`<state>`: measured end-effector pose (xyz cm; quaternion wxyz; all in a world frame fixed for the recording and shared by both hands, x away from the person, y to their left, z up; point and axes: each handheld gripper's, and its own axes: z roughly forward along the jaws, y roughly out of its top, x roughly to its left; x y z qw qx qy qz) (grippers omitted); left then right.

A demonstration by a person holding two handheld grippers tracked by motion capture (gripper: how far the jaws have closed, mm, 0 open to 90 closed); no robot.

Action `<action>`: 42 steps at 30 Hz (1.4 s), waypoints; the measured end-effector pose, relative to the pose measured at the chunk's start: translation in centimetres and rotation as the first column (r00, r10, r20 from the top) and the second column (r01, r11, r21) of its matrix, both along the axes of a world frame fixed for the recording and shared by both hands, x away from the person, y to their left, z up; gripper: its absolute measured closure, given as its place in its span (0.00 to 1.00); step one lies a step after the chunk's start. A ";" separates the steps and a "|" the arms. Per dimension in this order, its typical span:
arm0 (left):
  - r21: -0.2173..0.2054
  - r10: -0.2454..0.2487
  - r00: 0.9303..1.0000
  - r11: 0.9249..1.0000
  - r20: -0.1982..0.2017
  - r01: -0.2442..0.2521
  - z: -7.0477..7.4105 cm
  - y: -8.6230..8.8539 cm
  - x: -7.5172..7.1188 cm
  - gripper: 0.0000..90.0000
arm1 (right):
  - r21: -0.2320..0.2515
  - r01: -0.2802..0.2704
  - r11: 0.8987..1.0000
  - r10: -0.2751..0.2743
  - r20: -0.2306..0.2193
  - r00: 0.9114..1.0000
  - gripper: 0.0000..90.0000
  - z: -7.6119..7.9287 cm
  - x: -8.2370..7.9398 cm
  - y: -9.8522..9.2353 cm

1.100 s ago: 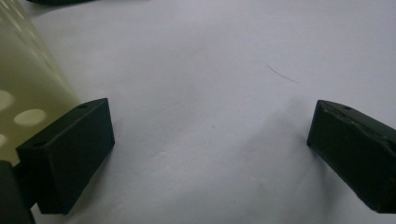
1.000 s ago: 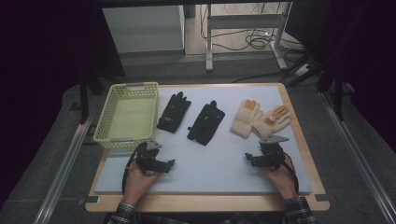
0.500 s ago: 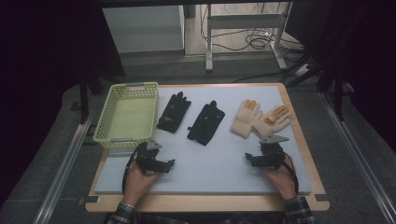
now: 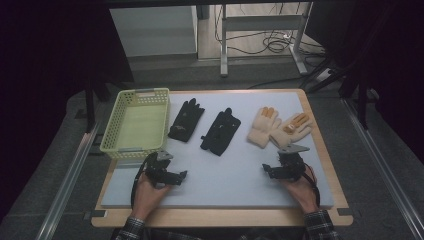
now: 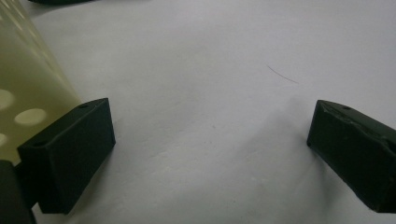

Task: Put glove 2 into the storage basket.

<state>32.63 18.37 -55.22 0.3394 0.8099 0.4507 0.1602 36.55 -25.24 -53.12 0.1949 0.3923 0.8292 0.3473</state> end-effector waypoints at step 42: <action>-0.001 0.001 1.000 1.000 0.001 -0.001 0.0 0.0 0.0 0.01 | 0.057 -0.148 0.987 0.149 -0.010 0.989 0.31 2.4 4.7 7.7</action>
